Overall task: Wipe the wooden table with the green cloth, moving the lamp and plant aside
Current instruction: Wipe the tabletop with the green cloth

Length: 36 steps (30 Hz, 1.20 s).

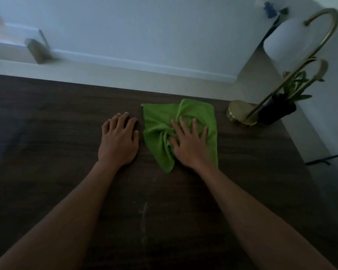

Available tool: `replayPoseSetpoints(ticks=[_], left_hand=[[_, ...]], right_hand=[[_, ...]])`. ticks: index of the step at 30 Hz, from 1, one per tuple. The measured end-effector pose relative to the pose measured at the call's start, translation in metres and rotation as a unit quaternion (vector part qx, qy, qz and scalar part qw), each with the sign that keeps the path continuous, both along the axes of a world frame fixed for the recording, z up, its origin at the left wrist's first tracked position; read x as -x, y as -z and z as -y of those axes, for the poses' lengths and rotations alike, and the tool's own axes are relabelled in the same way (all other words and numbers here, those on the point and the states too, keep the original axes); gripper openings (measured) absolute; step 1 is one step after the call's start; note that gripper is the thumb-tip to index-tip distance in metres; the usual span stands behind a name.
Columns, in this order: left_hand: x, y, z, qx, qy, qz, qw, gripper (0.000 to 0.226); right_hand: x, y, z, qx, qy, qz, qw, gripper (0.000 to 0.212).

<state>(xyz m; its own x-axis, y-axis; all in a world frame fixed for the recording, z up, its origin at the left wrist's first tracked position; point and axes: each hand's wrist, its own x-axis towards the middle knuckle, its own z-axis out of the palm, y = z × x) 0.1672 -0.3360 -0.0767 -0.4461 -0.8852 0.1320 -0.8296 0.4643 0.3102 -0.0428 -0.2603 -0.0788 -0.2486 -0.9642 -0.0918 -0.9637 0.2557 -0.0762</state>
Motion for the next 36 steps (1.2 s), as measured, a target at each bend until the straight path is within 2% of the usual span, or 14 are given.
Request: replayPoseSetpoints(ticks=[4,6,9,12,16,19,21,23,25,27,29,31,34,36], left_hand=[[-0.001,0.000,-0.001,-0.001,0.001,-0.012,1.000,0.044],[-0.002,0.000,-0.001,-0.009,0.001,-0.011,1.000,0.045],[-0.004,-0.001,0.001,-0.020,0.012,-0.011,1.000,0.048],[-0.002,-0.002,0.003,-0.021,0.008,-0.008,1.000,0.049],[0.001,0.001,0.001,-0.001,-0.011,-0.001,1.000,0.048],[0.001,0.001,0.000,0.001,-0.016,-0.005,1.000,0.046],[0.000,0.000,0.000,-0.009,-0.014,-0.004,1.000,0.046],[-0.001,-0.001,0.001,-0.020,-0.007,0.000,1.000,0.048],[-0.001,-0.002,0.002,-0.026,-0.004,-0.001,1.000,0.049],[-0.001,-0.003,0.001,-0.025,-0.007,-0.004,1.000,0.049],[0.002,-0.003,0.000,-0.021,-0.009,-0.003,1.000,0.050],[-0.002,-0.004,0.002,-0.022,-0.011,-0.004,1.000,0.049],[0.001,-0.004,-0.001,-0.014,-0.026,-0.009,1.000,0.048],[0.001,-0.004,-0.002,-0.017,-0.030,-0.010,0.999,0.048]], right_hand=[[-0.001,-0.007,-0.067,0.028,-0.096,0.019,0.995,0.063],[0.026,-0.011,-0.072,0.055,-0.059,0.030,0.996,0.059],[0.060,-0.013,-0.022,0.073,0.054,-0.013,0.996,0.045],[0.063,-0.006,0.049,0.036,0.087,0.020,0.995,0.052],[0.034,0.001,0.084,0.001,-0.021,0.017,1.000,0.060],[0.029,-0.007,0.041,0.068,-0.121,0.062,0.988,0.054],[0.049,-0.009,0.014,0.140,-0.088,0.058,0.985,0.038],[0.078,-0.009,0.015,0.157,-0.005,0.005,0.988,0.036],[0.098,-0.008,0.039,0.119,0.045,0.006,0.992,0.045],[0.105,-0.004,0.070,0.059,0.050,0.029,0.997,0.056],[0.101,0.000,0.097,0.003,0.030,0.035,0.999,0.062],[0.083,0.002,0.112,-0.012,-0.005,0.035,0.999,0.064],[0.077,0.001,0.087,0.018,-0.107,0.040,0.993,0.064],[0.092,0.001,0.054,0.084,-0.141,0.082,0.983,0.057]])
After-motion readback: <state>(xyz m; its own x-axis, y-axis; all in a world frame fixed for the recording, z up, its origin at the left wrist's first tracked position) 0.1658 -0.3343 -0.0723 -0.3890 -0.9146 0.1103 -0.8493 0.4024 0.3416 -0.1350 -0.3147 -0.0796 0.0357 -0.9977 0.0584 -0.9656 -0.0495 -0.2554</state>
